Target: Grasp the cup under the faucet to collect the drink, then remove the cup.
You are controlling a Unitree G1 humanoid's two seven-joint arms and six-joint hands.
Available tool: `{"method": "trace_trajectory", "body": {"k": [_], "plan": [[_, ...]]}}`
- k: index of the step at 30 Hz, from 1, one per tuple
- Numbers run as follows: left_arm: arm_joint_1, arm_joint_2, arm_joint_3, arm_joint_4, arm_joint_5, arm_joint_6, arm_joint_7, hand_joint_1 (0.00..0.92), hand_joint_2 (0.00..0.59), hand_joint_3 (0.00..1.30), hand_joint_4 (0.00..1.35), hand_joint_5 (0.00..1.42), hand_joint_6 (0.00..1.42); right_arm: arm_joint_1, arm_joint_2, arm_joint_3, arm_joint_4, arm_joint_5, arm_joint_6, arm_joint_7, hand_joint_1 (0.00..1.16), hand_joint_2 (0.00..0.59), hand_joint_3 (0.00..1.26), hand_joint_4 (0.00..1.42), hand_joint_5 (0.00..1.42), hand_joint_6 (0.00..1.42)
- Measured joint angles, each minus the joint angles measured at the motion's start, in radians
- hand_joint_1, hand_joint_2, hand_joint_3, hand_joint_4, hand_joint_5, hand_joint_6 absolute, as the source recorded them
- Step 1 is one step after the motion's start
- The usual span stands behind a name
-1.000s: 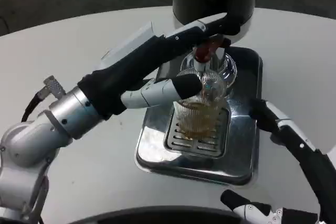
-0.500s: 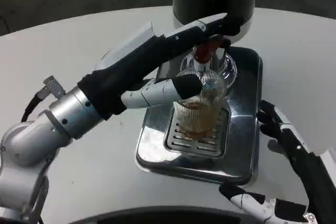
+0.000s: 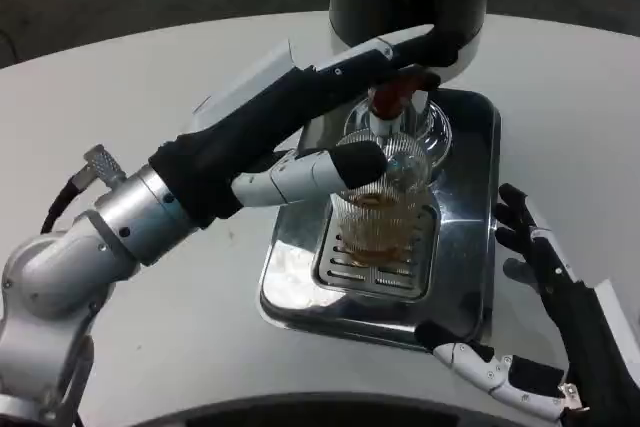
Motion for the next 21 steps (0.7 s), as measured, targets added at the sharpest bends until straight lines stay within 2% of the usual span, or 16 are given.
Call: {"method": "trace_trajectory", "body": {"k": [15, 21], "plan": [[-0.002, 0.004, -0.006, 0.0, 0.032, -0.024, 0.018, 0.0, 0.069, 0.17, 0.15, 0.22, 0.07, -0.201, 0.052, 0.053, 0.238, -0.016, -0.037, -0.132, 0.84, 0.174, 0.04, 0.07, 0.11, 0.19], [-0.002, 0.005, -0.007, 0.001, 0.055, -0.04, 0.031, 0.0, 0.069, 0.17, 0.15, 0.22, 0.07, -0.252, 0.078, 0.073, 0.31, -0.019, -0.049, -0.18, 0.84, 0.174, 0.04, 0.07, 0.11, 0.19]]}}
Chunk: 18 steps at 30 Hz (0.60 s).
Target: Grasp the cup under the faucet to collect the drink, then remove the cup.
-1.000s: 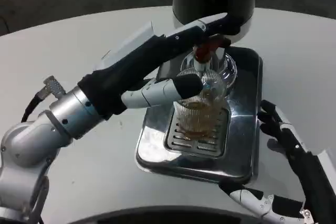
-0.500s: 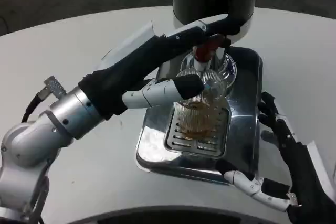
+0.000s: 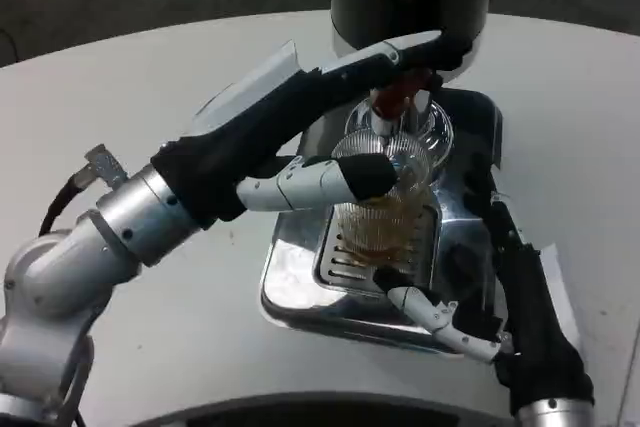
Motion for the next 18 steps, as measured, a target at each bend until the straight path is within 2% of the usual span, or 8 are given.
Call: {"method": "trace_trajectory", "body": {"k": [10, 18], "plan": [[0.0, 0.0, -0.001, 0.0, 0.011, -0.01, 0.012, 0.0, 0.069, 0.18, 0.15, 0.22, 0.07, -0.112, 0.033, 0.014, 0.148, -0.001, -0.039, -0.076, 0.84, 0.174, 0.03, 0.07, 0.11, 0.19], [-0.002, 0.0, -0.002, 0.001, 0.011, -0.015, 0.021, 0.0, 0.069, 0.18, 0.15, 0.22, 0.07, -0.192, 0.044, 0.016, 0.242, -0.001, -0.067, -0.127, 0.84, 0.174, 0.03, 0.07, 0.11, 0.19]]}}
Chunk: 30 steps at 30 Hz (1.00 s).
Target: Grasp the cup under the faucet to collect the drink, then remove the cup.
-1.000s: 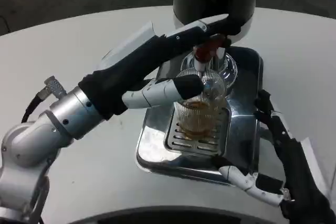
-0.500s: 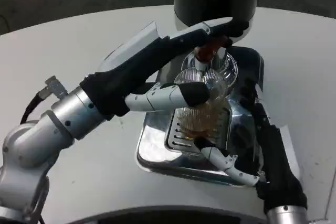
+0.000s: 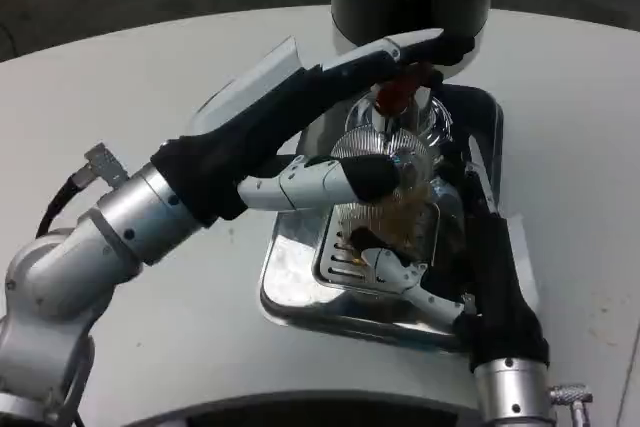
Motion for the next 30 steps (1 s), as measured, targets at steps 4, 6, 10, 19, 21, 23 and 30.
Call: {"method": "trace_trajectory", "body": {"k": [4, 6, 10, 19, 21, 23, 30], "plan": [[-0.001, 0.0, 0.0, 0.003, 0.0, 0.0, 0.001, 0.0, 0.069, 0.18, 0.15, 0.22, 0.07, -0.031, 0.005, 0.003, 0.038, 0.0, -0.007, -0.02, 0.83, 0.174, 0.03, 0.07, 0.11, 0.19], [-0.002, 0.0, -0.001, 0.004, 0.001, -0.001, 0.001, 0.0, 0.069, 0.18, 0.16, 0.22, 0.07, -0.041, 0.009, 0.005, 0.052, 0.0, -0.011, -0.028, 0.83, 0.174, 0.03, 0.07, 0.11, 0.19], [-0.005, 0.0, -0.003, 0.008, 0.002, -0.004, 0.001, 0.0, 0.069, 0.18, 0.16, 0.22, 0.07, -0.07, 0.015, 0.013, 0.088, 0.0, -0.02, -0.041, 0.83, 0.174, 0.03, 0.07, 0.11, 0.18], [-0.006, 0.0, -0.003, 0.013, 0.004, -0.011, 0.002, 0.0, 0.07, 0.18, 0.16, 0.22, 0.07, -0.116, 0.03, 0.019, 0.164, 0.0, -0.036, -0.069, 0.83, 0.174, 0.03, 0.06, 0.1, 0.18], [-0.006, 0.0, -0.003, 0.015, 0.004, -0.013, 0.002, 0.0, 0.07, 0.18, 0.16, 0.22, 0.07, -0.124, 0.03, 0.019, 0.172, 0.0, -0.038, -0.07, 0.83, 0.174, 0.03, 0.06, 0.1, 0.18], [-0.008, 0.001, -0.003, 0.02, 0.004, -0.017, 0.002, 0.0, 0.07, 0.18, 0.16, 0.22, 0.07, -0.135, 0.031, 0.02, 0.189, 0.0, -0.044, -0.078, 0.83, 0.174, 0.03, 0.07, 0.11, 0.18], [-0.014, 0.001, -0.004, 0.03, 0.004, -0.02, 0.003, 0.0, 0.07, 0.18, 0.16, 0.22, 0.07, -0.164, 0.034, 0.021, 0.233, -0.007, -0.049, -0.115, 0.83, 0.174, 0.05, 0.11, 0.15, 0.19]]}}
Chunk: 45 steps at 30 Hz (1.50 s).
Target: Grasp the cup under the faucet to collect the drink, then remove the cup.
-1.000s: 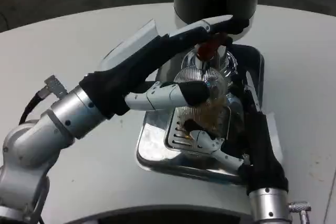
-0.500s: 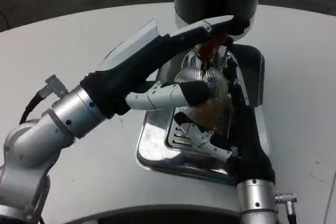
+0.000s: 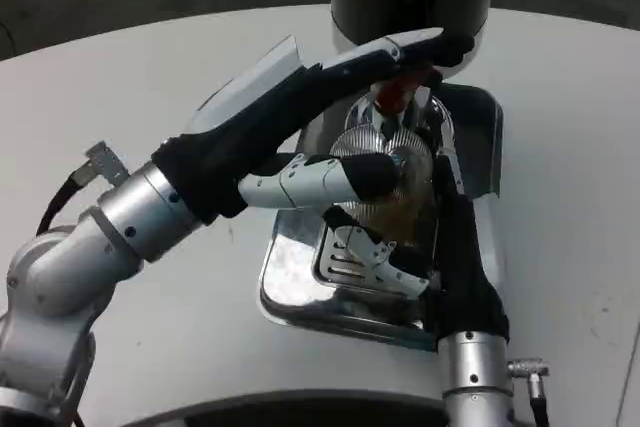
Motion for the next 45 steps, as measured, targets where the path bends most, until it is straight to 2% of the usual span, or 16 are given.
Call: {"method": "trace_trajectory", "body": {"k": [10, 20, 29, 36, 45], "plan": [[0.0, 0.0, 0.0, 0.001, -0.005, 0.004, 0.003, 0.0, 0.07, 0.19, 0.16, 0.22, 0.07, -0.013, 0.008, 0.002, 0.009, -0.01, 0.001, -0.036, 0.84, 0.174, 0.15, 0.23, 0.28, 0.28], [0.002, -0.003, 0.01, 0.0, -0.054, 0.061, -0.003, 0.0, 0.07, 0.19, 0.16, 0.22, 0.07, -0.036, 0.013, -0.001, 0.016, -0.012, 0.002, -0.068, 0.88, 0.162, 0.38, 0.49, 0.55, 0.45], [0.003, -0.003, 0.012, -0.001, -0.077, 0.076, -0.008, 0.0, 0.071, 0.2, 0.16, 0.22, 0.07, -0.042, 0.013, -0.002, 0.019, -0.012, 0.002, -0.073, 0.93, 0.163, 0.53, 0.64, 0.7, 0.6], [0.008, -0.007, 0.013, -0.006, -0.113, 0.111, -0.018, 0.0, 0.071, 0.2, 0.15, 0.21, 0.07, -0.046, 0.005, -0.004, 0.015, -0.029, 0.009, -0.083, 0.98, 0.161, 0.61, 0.69, 0.78, 0.68], [0.014, -0.016, 0.016, -0.031, -0.133, 0.151, -0.026, 0.0, 0.07, 0.19, 0.1, 0.19, 0.07, -0.037, 0.004, -0.005, -0.01, -0.032, 0.025, -0.084, 0.98, 0.159, 0.65, 0.73, 0.82, 0.72]]}}
